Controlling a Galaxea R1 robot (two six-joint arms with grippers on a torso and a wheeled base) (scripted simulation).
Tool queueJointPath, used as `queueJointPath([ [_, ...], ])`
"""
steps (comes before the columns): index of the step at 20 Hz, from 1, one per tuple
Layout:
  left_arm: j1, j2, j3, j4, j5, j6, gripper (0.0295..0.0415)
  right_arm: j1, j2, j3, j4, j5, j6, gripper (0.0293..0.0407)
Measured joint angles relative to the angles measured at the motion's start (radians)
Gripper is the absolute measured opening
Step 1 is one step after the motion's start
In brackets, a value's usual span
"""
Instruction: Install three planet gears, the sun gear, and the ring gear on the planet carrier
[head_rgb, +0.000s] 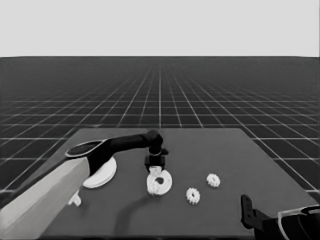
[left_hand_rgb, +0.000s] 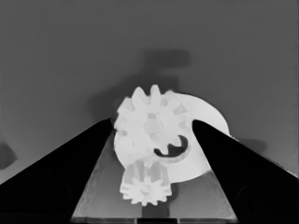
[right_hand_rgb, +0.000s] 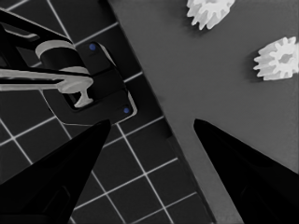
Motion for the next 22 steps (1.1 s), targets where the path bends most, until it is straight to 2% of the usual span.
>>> queueJointPath([
  [1,0.000,0.000,0.000,0.000,0.000,0.000,0.0381,0.000,0.000,0.000,0.000,0.000,0.000,0.0385],
  [3,0.000,0.000,0.000,0.000,0.000,0.000,0.0384,0.000,0.000,0.000,0.000,0.000,0.000,0.0385],
  [8,0.000,0.000,0.000,0.000,0.000,0.000,0.0385,0.000,0.000,0.000,0.000,0.000,0.000,0.0385],
  [11,-0.112,-0.038,0.113,-0.094,0.063,-0.062,0.0385,0.000,0.000,0.000,0.000,0.000,0.000,0.0385],
  [18,-0.141,-0.041,0.123,-0.122,0.074,-0.067,0.0385,0.000,0.000,0.000,0.000,0.000,0.000,0.0385],
  [19,-0.219,-0.306,0.585,-0.054,-0.261,0.413,0.0408,0.000,0.000,0.000,0.000,0.000,0.000,0.0385],
  [20,-0.319,-0.693,0.999,-0.013,-0.467,0.841,0.0414,0.000,0.000,0.000,0.000,0.000,0.000,0.0385],
  [21,-0.380,-0.979,1.241,0.012,-0.586,1.097,0.0400,0.000,0.000,0.000,0.000,0.000,0.000,0.0385],
  [22,-0.414,-1.140,1.387,0.026,-0.657,1.248,0.0392,0.000,0.000,0.000,0.000,0.000,0.000,0.0385],
])
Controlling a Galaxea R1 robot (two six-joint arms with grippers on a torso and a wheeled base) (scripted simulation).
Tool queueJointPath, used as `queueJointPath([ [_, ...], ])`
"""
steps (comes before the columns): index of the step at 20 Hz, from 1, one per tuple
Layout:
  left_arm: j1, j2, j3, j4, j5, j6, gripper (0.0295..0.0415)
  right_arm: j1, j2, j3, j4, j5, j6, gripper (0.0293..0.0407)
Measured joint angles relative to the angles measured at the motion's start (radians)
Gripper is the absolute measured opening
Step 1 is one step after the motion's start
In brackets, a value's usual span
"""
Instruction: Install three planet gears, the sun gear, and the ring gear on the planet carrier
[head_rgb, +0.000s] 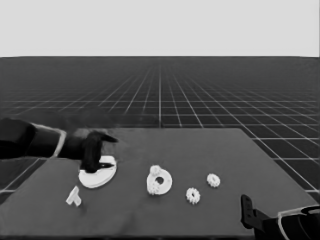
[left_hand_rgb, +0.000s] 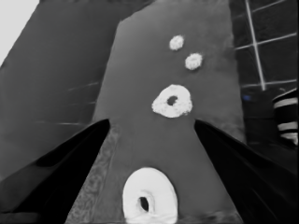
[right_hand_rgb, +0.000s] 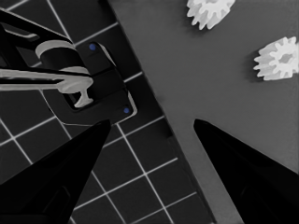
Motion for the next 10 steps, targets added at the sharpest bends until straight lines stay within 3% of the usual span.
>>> queueJointPath([
  [2,-0.031,-0.144,0.137,0.013,-0.066,0.141,0.0386,0.000,0.000,0.000,0.000,0.000,0.000,0.0385],
  [6,-0.046,-0.209,0.200,0.019,-0.097,0.207,0.0385,0.000,0.000,0.000,0.000,0.000,0.000,0.0385],
  [7,-0.047,-0.212,0.204,0.020,-0.099,0.210,0.0385,0.270,0.207,-0.229,0.316,-0.172,0.391,0.0396],
  [8,-0.047,-0.214,0.206,0.020,-0.100,0.212,0.0385,0.346,0.355,-0.478,0.425,-0.223,0.555,0.0393],
  [10,-0.048,-0.216,0.207,0.020,-0.101,0.214,0.0385,0.363,0.499,-0.773,0.502,-0.268,0.656,0.0387],
])
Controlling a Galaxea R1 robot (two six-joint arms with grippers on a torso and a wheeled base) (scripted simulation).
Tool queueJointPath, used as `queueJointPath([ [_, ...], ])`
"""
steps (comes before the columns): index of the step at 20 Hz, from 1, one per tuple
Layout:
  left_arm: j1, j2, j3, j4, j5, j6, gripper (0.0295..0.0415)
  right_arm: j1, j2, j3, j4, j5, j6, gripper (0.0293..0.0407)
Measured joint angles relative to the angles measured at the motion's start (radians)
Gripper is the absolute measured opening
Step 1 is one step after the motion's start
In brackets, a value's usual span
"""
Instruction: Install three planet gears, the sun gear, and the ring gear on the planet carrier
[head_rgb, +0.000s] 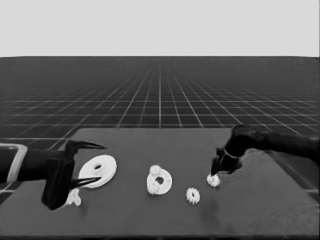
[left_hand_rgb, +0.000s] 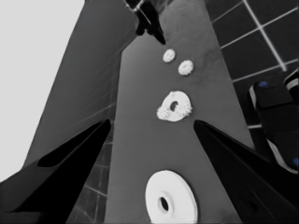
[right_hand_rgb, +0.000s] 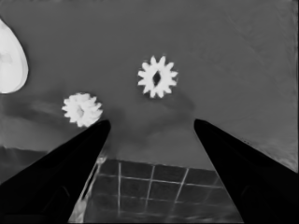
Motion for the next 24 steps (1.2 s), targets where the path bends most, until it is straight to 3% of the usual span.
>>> queueJointPath([
  [6,0.000,-0.001,0.001,0.000,0.000,0.001,0.0385,0.000,0.090,-0.191,0.037,-0.024,0.027,0.0385],
  [8,0.000,-0.001,0.001,0.000,0.000,0.001,0.0385,-0.134,0.125,-0.268,-0.071,0.055,0.002,0.0385],
  [9,0.000,-0.001,0.001,0.000,0.000,0.001,0.0385,-0.164,0.137,-0.295,-0.091,0.075,-0.006,0.0385],
  [16,0.000,-0.001,0.001,0.000,0.000,0.001,0.0385,-0.200,0.156,-0.338,-0.116,0.103,-0.020,0.0385],
  [18,0.000,-0.001,0.001,0.000,0.000,0.001,0.0385,-0.200,0.156,-0.338,-0.117,0.104,-0.021,0.0314],
  [24,0.000,-0.001,0.001,0.000,0.000,0.001,0.0385,-0.200,0.156,-0.339,-0.117,0.104,-0.021,0.0312],
])
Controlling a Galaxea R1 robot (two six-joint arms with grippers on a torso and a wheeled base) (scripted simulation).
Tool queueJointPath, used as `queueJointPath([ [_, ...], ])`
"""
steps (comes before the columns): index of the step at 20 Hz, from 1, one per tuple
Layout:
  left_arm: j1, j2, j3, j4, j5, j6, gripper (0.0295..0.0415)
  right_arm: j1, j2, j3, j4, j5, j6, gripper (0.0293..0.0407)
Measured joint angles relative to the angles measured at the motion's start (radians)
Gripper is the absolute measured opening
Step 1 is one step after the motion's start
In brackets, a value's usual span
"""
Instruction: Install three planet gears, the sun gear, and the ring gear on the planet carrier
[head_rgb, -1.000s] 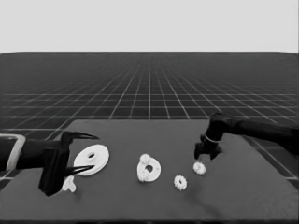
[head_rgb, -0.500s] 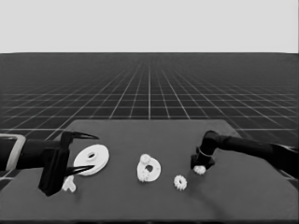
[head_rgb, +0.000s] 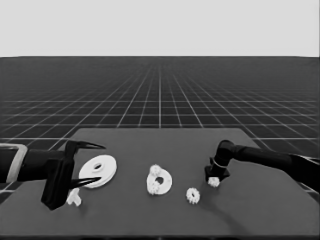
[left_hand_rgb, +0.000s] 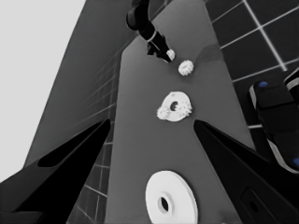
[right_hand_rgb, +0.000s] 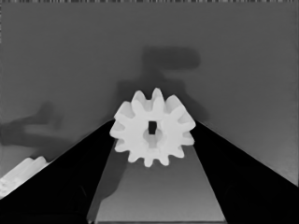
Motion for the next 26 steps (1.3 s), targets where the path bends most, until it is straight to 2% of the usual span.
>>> queueJointPath([
  [2,0.000,0.000,0.000,0.000,0.000,0.000,0.0385,0.000,0.000,0.000,0.000,0.000,0.000,0.0312],
  [3,0.000,0.000,0.000,0.000,0.000,0.000,0.0385,0.065,-0.035,0.079,0.053,-0.057,0.029,0.0312],
  [5,0.000,0.000,0.000,0.000,0.000,0.000,0.0385,0.155,-0.057,0.127,0.118,-0.106,0.045,0.0312],
  [9,0.000,0.000,0.000,0.000,0.000,0.000,0.0385,0.195,-0.061,0.137,0.151,-0.127,0.048,0.0312],
  [12,0.000,0.000,0.000,0.000,0.000,0.000,0.0385,0.198,-0.062,0.137,0.154,-0.129,0.048,0.0312],
  [13,0.000,0.000,0.000,0.000,0.000,0.000,0.0385,0.199,0.068,0.167,0.132,-0.165,0.275,0.0312],
  [14,0.000,0.000,0.000,0.000,0.000,0.000,0.0385,0.199,0.241,0.139,0.128,-0.183,0.381,0.0312],
  [16,0.000,0.000,0.000,0.000,0.000,0.000,0.0385,0.199,0.420,0.028,0.130,-0.190,0.419,0.0312],
  [22,0.000,0.000,0.000,0.000,0.000,0.000,0.0385,0.199,0.505,-0.061,0.132,-0.190,0.413,0.0312],
  [24,0.000,0.000,0.000,0.000,0.000,0.000,0.0385,0.096,0.521,-0.119,0.033,-0.159,0.378,0.0312],
  [26,0.000,0.000,0.000,0.000,0.000,0.000,0.0385,0.060,0.530,-0.150,0.001,-0.144,0.361,0.0312],
])
